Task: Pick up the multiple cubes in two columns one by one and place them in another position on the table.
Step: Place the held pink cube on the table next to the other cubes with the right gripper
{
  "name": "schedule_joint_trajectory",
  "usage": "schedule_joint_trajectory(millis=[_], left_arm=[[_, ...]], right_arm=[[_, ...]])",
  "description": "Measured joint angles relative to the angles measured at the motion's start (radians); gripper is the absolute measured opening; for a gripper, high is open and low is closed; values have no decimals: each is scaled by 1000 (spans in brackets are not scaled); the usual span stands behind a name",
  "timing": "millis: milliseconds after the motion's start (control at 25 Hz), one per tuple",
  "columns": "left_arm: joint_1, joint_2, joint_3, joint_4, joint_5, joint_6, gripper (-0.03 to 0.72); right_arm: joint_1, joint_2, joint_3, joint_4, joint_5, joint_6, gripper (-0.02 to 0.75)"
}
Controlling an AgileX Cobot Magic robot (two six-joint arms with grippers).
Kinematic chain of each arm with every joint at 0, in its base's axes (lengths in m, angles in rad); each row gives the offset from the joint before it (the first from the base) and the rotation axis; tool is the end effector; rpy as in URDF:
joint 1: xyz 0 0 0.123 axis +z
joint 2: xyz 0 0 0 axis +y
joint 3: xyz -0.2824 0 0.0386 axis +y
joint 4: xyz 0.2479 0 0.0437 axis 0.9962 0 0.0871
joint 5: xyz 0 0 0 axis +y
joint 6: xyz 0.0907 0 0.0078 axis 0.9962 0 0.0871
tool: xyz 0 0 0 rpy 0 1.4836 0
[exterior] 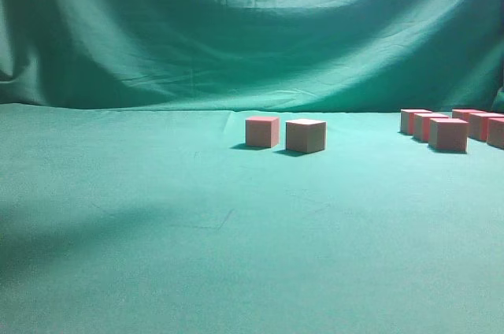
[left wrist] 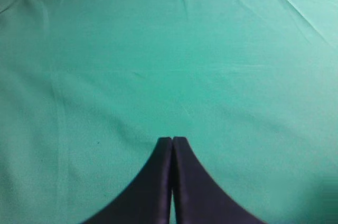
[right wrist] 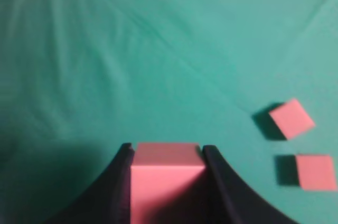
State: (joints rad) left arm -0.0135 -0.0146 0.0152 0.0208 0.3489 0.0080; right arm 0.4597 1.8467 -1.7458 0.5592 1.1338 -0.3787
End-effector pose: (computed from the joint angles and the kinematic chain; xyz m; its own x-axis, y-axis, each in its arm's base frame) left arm 0.0529 -0.0001 0.1773 -0.2589 0.0310 -0.9654 0.0138 0.9995 0.0284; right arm 0.3413 0.2178 0.3322 -0.7144 -0.4706 -0.5179 -0.6820 0.6338 0.3648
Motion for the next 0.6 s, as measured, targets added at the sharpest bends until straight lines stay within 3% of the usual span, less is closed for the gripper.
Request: schedule_joint_trajectory(millis=[240, 600], left_arm=[[0, 0, 0, 0, 0, 0, 0], [0, 0, 0, 0, 0, 0, 0]], right_arm=[[151, 127, -160, -60, -17, -74, 254], [175, 194, -198, 17, -195, -138, 254]])
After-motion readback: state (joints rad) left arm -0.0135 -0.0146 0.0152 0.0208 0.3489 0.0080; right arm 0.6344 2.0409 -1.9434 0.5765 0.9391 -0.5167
